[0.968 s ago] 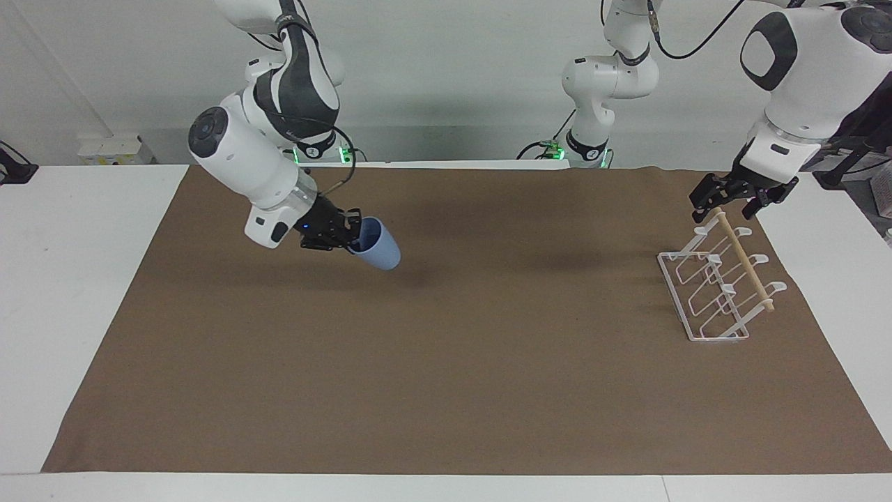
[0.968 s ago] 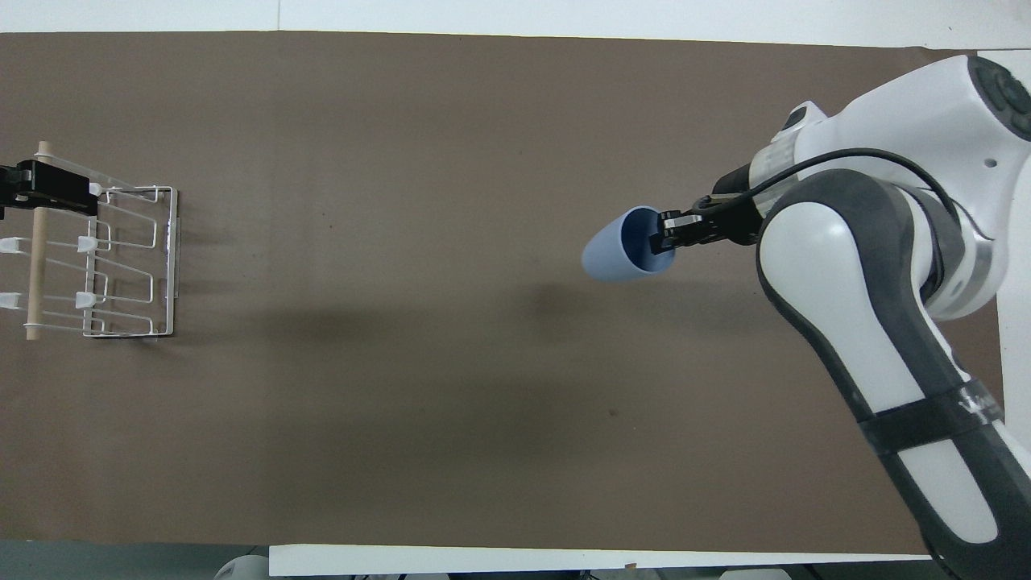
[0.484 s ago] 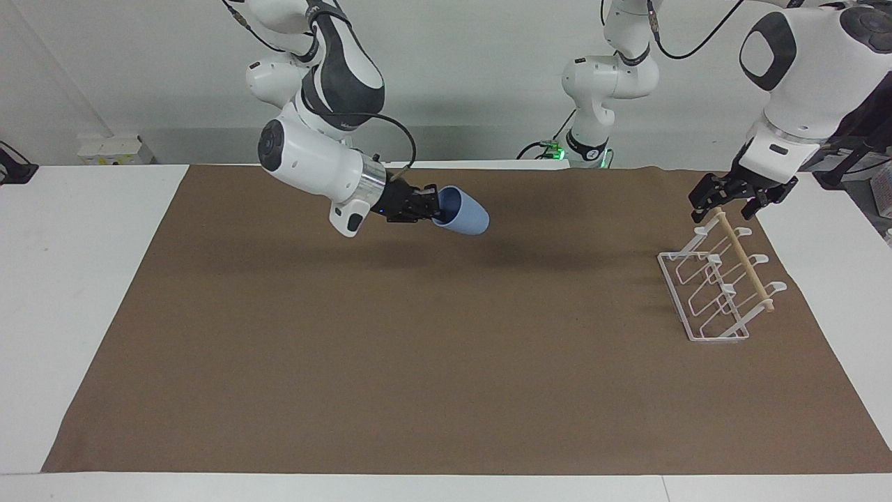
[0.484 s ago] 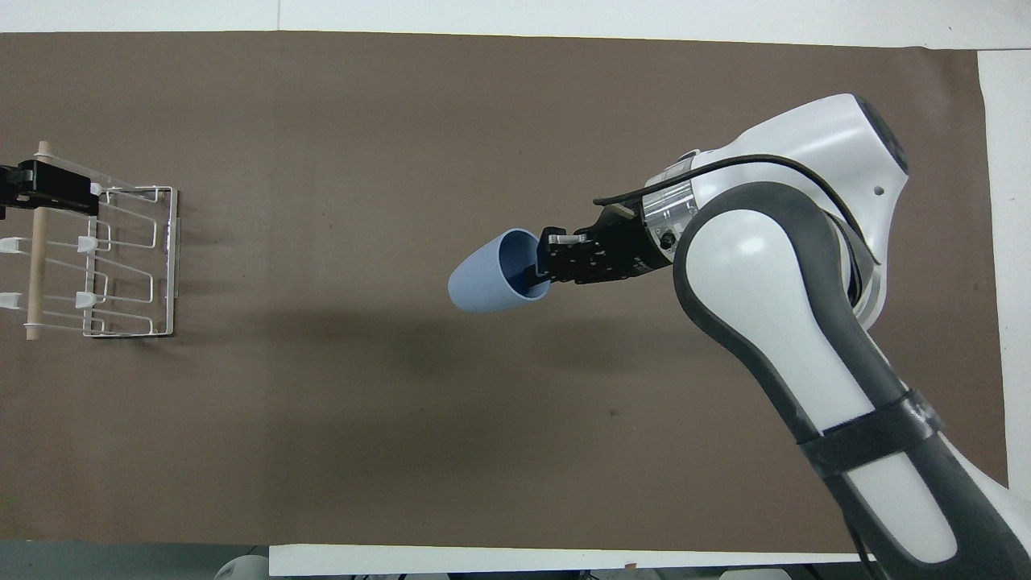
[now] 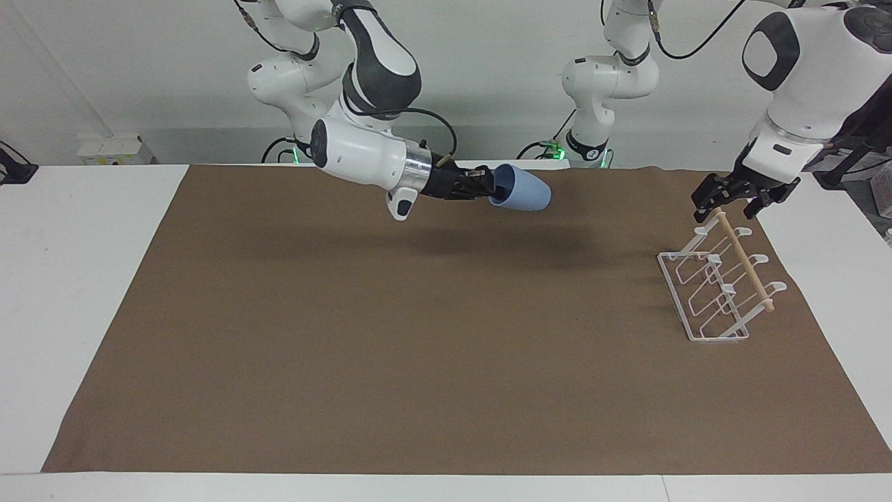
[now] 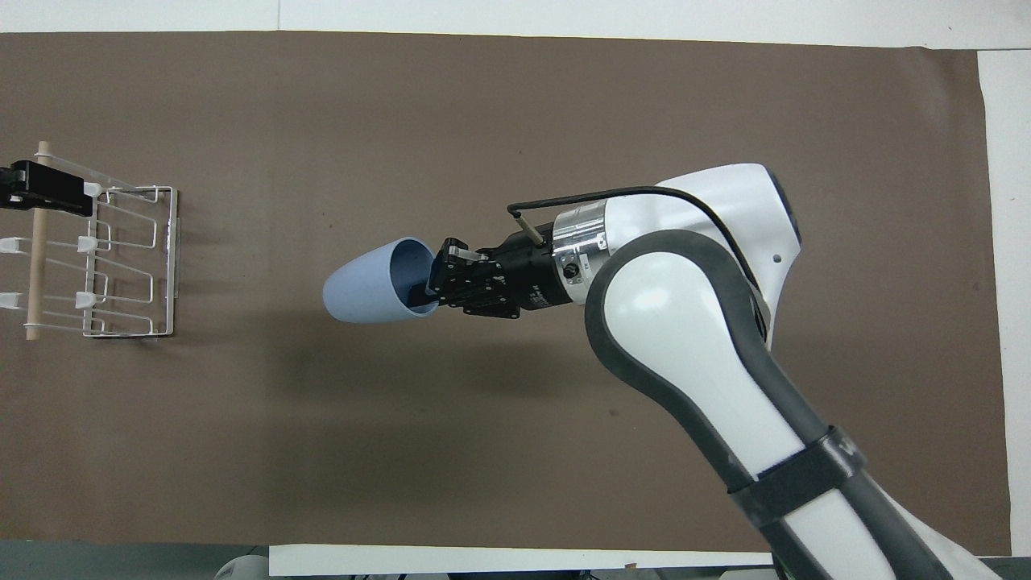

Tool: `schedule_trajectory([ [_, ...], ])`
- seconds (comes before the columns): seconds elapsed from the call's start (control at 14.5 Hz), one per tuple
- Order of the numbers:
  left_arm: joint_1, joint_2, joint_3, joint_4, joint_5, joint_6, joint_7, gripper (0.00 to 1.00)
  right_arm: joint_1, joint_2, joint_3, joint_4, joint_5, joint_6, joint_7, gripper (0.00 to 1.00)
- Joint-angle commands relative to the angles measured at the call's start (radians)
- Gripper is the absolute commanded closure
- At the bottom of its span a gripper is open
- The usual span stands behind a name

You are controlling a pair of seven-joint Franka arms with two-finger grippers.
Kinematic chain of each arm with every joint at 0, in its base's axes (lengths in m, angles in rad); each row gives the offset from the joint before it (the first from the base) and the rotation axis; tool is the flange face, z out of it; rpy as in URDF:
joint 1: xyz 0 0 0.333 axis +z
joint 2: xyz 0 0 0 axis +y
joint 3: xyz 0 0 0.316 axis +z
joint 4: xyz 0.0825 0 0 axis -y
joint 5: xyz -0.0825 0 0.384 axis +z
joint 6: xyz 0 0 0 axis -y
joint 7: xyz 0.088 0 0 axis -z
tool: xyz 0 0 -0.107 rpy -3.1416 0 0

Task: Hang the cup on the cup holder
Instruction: 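Lift the cup with the right gripper toward the approaching left gripper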

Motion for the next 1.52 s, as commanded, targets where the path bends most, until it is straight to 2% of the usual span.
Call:
schedule_trajectory([
  [0.0,-0.002,-0.031,-0.008,-0.014,-0.001,-0.069,-0.005,0.00,0.037,-0.025,-0.004,-0.033,0.074,0.075,0.029,1.00],
  [0.14,-0.004,-0.039,-0.016,-0.009,-0.001,-0.083,-0.018,0.00,0.047,-0.023,-0.002,-0.034,0.080,0.089,0.035,1.00],
  [0.28,-0.050,-0.047,-0.031,-0.021,-0.003,-0.089,-0.184,0.00,0.048,-0.023,-0.002,-0.031,0.080,0.091,0.044,1.00],
  [0.41,-0.099,-0.050,-0.030,-0.025,-0.082,-0.084,-0.400,0.00,0.050,-0.022,-0.002,-0.031,0.080,0.095,0.050,1.00],
  [0.62,-0.108,-0.064,-0.033,-0.053,-0.229,-0.072,-0.692,0.00,0.042,-0.020,-0.001,-0.024,0.082,0.089,0.052,1.00],
  [0.83,-0.186,-0.120,-0.033,-0.182,-0.329,0.093,-1.070,0.00,0.047,-0.020,-0.002,-0.025,0.082,0.091,0.052,1.00],
  [1.04,-0.225,-0.127,-0.033,-0.207,-0.411,0.199,-1.382,0.00,0.050,-0.020,-0.002,-0.025,0.082,0.092,0.066,1.00],
  [1.24,-0.226,-0.128,-0.033,-0.210,-0.472,0.203,-1.463,0.00,0.048,-0.020,-0.002,-0.025,0.082,0.089,0.066,1.00],
  [1.45,-0.226,-0.130,-0.033,-0.210,-0.472,0.174,-1.516,0.00,0.047,-0.020,-0.002,-0.025,0.082,0.085,0.066,1.00],
])
